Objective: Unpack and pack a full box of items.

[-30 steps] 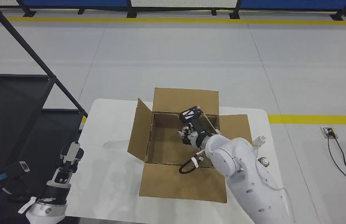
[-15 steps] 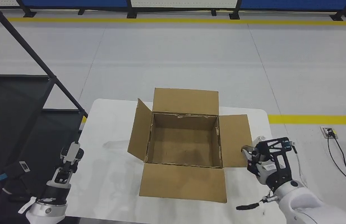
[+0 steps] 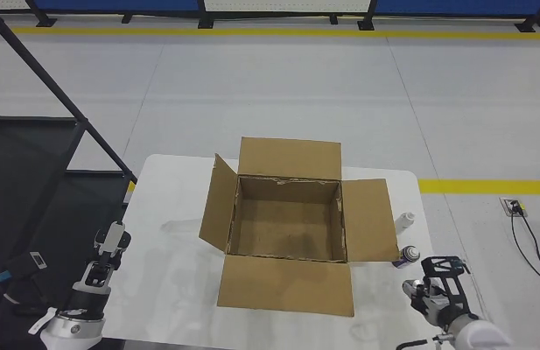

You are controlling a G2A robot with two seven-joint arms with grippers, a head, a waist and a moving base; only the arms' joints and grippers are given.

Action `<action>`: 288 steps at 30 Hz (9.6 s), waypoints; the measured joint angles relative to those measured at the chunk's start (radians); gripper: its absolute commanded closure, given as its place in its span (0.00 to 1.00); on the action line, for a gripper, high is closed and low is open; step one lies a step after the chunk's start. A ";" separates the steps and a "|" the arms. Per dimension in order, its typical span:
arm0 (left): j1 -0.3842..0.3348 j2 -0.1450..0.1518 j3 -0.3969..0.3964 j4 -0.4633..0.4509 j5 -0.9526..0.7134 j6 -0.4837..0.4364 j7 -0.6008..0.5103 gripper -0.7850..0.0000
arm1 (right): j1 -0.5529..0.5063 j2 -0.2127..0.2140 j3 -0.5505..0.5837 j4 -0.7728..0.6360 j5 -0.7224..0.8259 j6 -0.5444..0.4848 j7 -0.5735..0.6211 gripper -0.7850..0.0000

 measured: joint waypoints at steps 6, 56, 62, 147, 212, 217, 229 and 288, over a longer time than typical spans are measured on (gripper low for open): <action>0.000 0.000 0.000 0.000 0.000 0.000 0.000 0.00 | 0.112 0.003 -0.079 0.168 -0.083 0.054 0.014 1.00; 0.000 0.000 0.000 0.000 0.000 0.000 0.000 0.00 | 0.659 0.081 0.000 0.504 0.579 -0.021 0.291 0.59; 0.000 0.000 0.000 0.000 0.000 0.000 0.000 0.00 | 0.715 0.096 -0.027 0.592 0.616 -0.045 0.324 0.62; 0.000 0.000 0.000 0.000 0.000 0.000 0.000 0.00 | 0.170 0.210 -0.074 0.367 0.119 -0.329 0.001 0.01; 0.000 0.000 0.000 0.000 0.000 0.000 0.000 0.00 | 1.297 -0.116 -1.298 0.986 0.325 0.312 0.038 1.00; 0.000 0.000 0.000 0.000 0.000 0.000 0.000 0.00 | 1.336 -0.195 -1.346 1.153 0.363 0.311 -0.047 1.00; 0.000 0.000 0.000 0.000 0.000 0.000 0.000 0.00 | 1.381 -0.330 -1.386 1.441 0.417 0.271 -0.120 0.65; 0.000 0.000 0.000 0.000 0.000 0.000 0.000 0.00 | 0.437 0.108 0.065 0.332 0.167 -0.235 0.265 0.00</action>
